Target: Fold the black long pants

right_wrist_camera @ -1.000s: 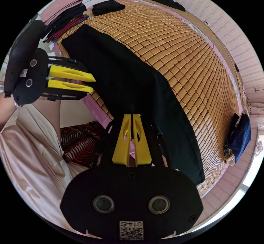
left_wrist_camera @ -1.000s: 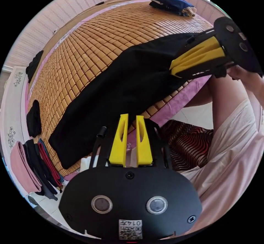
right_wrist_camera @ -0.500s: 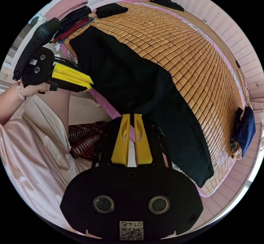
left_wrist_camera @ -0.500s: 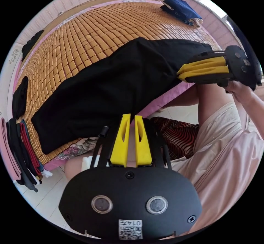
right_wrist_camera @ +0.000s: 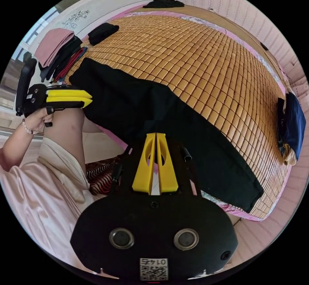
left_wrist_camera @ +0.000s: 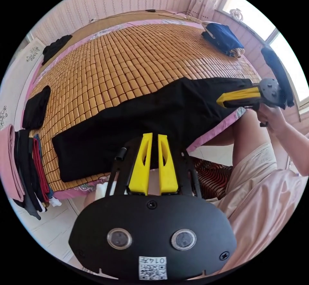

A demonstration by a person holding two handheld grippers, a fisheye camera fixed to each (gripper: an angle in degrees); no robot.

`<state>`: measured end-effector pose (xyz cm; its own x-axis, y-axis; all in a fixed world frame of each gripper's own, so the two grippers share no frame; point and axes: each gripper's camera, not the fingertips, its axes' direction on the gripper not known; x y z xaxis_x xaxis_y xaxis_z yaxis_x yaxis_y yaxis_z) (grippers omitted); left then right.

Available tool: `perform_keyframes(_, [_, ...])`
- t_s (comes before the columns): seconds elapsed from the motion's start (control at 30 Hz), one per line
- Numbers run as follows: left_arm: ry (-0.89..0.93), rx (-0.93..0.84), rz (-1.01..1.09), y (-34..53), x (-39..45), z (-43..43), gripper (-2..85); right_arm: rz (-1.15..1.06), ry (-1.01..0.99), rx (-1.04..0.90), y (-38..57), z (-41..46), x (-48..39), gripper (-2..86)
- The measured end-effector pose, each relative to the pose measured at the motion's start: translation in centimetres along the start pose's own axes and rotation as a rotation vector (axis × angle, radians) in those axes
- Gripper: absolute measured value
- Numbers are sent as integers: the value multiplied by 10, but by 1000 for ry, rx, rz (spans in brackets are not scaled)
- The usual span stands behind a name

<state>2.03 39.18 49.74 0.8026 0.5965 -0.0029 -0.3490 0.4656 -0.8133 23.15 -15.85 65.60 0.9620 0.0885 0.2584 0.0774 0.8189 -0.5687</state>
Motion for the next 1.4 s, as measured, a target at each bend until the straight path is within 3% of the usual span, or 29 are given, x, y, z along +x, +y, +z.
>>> perform_keyframes(0.17, [-13,41,-164,-35,-38,18,-3,-130,69,-134,-9,35,-32,-4])
perform_keyframes(0.27, [-73,-74,-185,-51,-53,50,-6,-132,103,-108,-6,36,-35,-4])
perform_keyframes(0.63, [17,51,-323,-36,-69,41,-9,-65,89,-16,15,31,-14,-9])
perform_keyframes(0.8, [-79,173,-154,-23,-17,1,-10,48,-48,106,26,-7,24,-9])
perform_keyframes(0.93, [164,167,100,-24,62,12,-8,89,35,54,-6,-2,58,-10])
perform_keyframes(1.03, [149,95,265,-32,113,41,-7,81,67,-14,-38,13,70,-10])
perform_keyframes(1.17, [124,-53,327,-46,135,80,-9,11,171,-178,-59,44,76,-10])
perform_keyframes(1.3, [159,-50,312,-49,132,80,-10,-38,149,-284,-65,45,85,-9])
perform_keyframes(1.4, [163,-26,316,-45,132,75,-10,-34,134,-248,-55,44,94,-9])
